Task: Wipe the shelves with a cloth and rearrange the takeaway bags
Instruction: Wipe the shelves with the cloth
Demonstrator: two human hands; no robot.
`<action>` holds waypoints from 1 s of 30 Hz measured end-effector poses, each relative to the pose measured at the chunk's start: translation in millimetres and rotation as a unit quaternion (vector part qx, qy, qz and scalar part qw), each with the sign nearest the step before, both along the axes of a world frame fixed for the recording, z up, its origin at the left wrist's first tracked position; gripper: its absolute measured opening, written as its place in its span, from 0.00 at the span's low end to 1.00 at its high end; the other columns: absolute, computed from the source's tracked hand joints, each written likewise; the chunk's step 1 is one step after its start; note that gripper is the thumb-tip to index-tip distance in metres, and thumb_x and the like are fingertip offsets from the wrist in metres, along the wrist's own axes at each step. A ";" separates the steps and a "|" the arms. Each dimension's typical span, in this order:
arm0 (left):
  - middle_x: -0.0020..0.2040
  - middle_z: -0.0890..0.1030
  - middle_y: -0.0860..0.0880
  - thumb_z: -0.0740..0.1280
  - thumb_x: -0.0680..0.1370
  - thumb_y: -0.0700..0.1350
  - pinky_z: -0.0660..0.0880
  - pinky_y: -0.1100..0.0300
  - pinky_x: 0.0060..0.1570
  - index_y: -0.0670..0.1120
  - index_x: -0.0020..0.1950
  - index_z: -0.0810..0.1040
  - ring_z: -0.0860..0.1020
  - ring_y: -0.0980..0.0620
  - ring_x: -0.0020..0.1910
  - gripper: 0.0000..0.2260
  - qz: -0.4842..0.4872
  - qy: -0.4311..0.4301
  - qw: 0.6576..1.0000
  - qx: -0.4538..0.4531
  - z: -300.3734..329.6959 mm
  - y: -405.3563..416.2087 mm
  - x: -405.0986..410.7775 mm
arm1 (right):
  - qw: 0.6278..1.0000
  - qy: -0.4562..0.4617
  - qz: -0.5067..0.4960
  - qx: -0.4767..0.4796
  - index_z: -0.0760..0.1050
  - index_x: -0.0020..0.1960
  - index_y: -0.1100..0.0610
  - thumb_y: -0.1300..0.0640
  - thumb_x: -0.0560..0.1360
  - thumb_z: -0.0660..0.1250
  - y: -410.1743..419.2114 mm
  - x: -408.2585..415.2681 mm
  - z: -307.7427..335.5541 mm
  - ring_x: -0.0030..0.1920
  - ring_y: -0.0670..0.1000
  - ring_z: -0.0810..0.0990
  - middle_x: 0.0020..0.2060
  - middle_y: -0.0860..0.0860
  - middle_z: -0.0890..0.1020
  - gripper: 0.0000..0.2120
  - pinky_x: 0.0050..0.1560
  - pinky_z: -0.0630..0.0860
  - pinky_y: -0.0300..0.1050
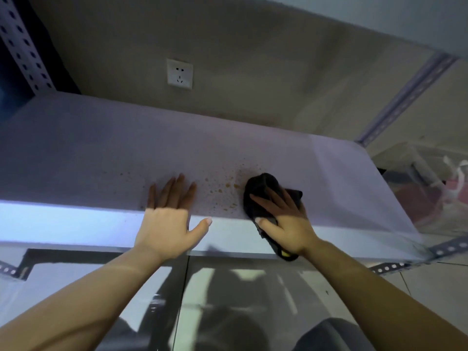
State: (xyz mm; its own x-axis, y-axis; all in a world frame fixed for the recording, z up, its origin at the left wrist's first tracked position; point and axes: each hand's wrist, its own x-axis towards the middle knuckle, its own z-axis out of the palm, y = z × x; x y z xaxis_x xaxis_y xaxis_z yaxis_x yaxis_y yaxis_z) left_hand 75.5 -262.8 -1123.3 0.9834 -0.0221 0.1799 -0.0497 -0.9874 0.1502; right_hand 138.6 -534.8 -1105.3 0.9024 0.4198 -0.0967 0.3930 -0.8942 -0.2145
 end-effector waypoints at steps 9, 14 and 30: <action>0.76 0.62 0.45 0.54 0.73 0.68 0.51 0.42 0.72 0.48 0.75 0.65 0.60 0.44 0.74 0.36 0.003 -0.020 1.000 -0.001 -2.0 0.2 1.1 | 0.994 0.005 -0.111 -0.004 0.53 0.73 0.33 0.35 0.77 0.50 31.9 141.2 -3.7 0.77 0.56 0.48 0.77 0.44 0.52 0.25 0.70 0.48 0.69; 0.76 0.63 0.45 0.55 0.72 0.67 0.53 0.42 0.72 0.47 0.75 0.64 0.61 0.44 0.74 0.37 0.011 -0.023 1.000 -0.001 -3.1 -0.2 2.2 | 0.993 0.023 -0.112 0.011 0.55 0.73 0.34 0.38 0.79 0.48 40.5 147.8 1.0 0.76 0.57 0.48 0.77 0.44 0.53 0.23 0.70 0.48 0.69; 0.72 0.70 0.45 0.54 0.73 0.66 0.53 0.42 0.71 0.44 0.60 0.80 0.63 0.46 0.74 0.32 -0.006 -0.001 1.000 0.008 8.4 22.2 -13.8 | 0.998 0.050 0.009 0.023 0.51 0.72 0.31 0.34 0.65 0.43 68.8 -76.7 11.4 0.76 0.53 0.46 0.75 0.41 0.56 0.34 0.72 0.42 0.66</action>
State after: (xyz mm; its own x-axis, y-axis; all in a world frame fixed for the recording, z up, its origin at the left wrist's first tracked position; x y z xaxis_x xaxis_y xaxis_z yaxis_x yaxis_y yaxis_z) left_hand 61.7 -240.7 -1115.0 0.9827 -0.0359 0.1819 -0.0611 -0.9890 0.1348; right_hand 61.9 -466.1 -1093.9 0.8819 0.4410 -0.1664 0.3827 -0.8760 -0.2934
